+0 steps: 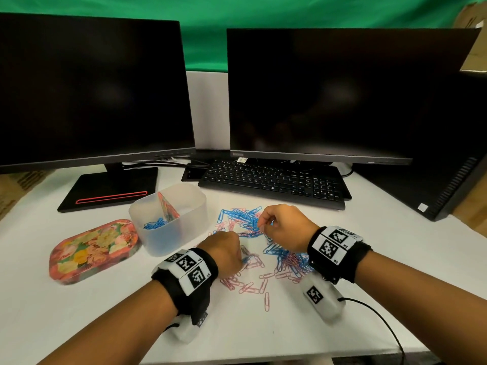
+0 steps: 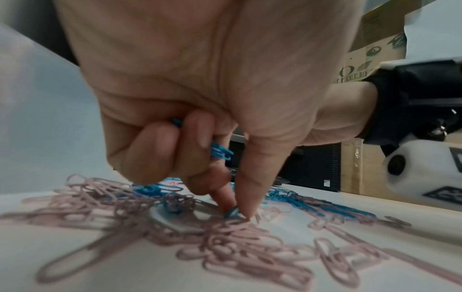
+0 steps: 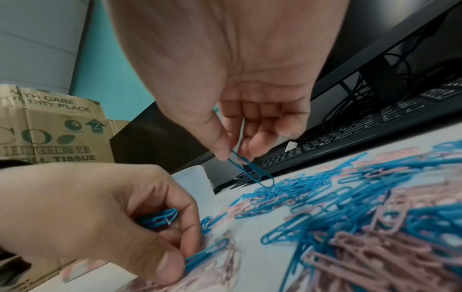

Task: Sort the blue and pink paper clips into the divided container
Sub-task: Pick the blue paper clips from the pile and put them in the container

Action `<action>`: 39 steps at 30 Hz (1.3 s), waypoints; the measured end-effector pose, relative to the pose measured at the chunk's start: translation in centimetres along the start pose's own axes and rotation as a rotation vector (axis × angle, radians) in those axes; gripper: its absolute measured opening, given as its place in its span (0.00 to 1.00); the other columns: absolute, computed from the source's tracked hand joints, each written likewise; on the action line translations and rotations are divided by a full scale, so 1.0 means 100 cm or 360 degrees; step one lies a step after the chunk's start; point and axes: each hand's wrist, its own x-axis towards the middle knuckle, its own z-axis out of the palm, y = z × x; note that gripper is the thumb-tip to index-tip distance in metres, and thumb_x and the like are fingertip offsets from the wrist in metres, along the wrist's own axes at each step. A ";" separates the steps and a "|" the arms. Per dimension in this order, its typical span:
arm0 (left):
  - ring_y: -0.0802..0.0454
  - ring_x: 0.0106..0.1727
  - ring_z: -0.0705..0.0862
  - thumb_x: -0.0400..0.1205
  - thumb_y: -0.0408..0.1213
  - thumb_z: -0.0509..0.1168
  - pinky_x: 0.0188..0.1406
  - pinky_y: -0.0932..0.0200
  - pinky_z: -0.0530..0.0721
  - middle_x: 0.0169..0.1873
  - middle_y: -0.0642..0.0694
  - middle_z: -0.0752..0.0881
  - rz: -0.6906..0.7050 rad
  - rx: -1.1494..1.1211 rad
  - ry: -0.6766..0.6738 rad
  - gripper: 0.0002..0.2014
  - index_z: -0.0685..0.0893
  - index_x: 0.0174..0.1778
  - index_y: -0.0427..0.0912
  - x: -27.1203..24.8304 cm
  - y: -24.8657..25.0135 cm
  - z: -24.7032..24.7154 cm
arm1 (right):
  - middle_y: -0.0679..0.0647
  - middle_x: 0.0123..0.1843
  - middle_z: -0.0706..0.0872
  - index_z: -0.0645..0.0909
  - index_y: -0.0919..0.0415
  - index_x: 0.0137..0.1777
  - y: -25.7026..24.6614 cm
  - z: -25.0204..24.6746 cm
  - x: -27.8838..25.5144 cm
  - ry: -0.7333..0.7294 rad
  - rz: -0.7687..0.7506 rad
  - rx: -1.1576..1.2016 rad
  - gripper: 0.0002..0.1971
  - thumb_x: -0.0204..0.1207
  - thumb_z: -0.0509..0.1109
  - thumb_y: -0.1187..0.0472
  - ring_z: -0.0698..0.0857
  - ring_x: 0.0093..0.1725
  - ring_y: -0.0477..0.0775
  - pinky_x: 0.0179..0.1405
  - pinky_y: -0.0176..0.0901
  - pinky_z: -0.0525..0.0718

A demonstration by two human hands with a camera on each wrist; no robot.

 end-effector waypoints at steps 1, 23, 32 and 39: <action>0.39 0.46 0.87 0.79 0.42 0.63 0.32 0.58 0.75 0.42 0.38 0.87 -0.0001 0.0008 0.0008 0.09 0.81 0.38 0.41 0.000 -0.001 0.000 | 0.44 0.39 0.85 0.86 0.55 0.45 0.000 -0.001 0.000 0.0007 0.0004 0.0015 0.07 0.77 0.67 0.64 0.78 0.34 0.35 0.31 0.22 0.71; 0.54 0.47 0.84 0.80 0.31 0.65 0.51 0.63 0.77 0.36 0.56 0.86 0.0044 -0.0683 0.0444 0.11 0.87 0.36 0.50 -0.021 -0.039 -0.071 | 0.56 0.32 0.87 0.83 0.59 0.39 -0.022 -0.012 0.012 -0.0001 0.0072 0.0545 0.11 0.74 0.66 0.76 0.88 0.30 0.55 0.38 0.51 0.90; 0.48 0.49 0.86 0.79 0.35 0.65 0.47 0.55 0.85 0.40 0.48 0.90 -0.0448 -0.0248 0.0485 0.09 0.92 0.43 0.46 -0.028 -0.113 -0.130 | 0.63 0.37 0.88 0.84 0.65 0.42 -0.110 0.014 0.059 -0.0166 -0.0168 0.0746 0.09 0.74 0.67 0.77 0.91 0.39 0.60 0.47 0.54 0.91; 0.49 0.45 0.87 0.76 0.35 0.70 0.36 0.59 0.81 0.42 0.46 0.89 -0.0576 -0.0009 0.0333 0.06 0.90 0.46 0.43 -0.015 -0.121 -0.120 | 0.58 0.37 0.91 0.83 0.51 0.32 -0.148 0.053 0.088 -0.0292 -0.0173 0.0568 0.15 0.66 0.74 0.75 0.91 0.41 0.60 0.50 0.59 0.90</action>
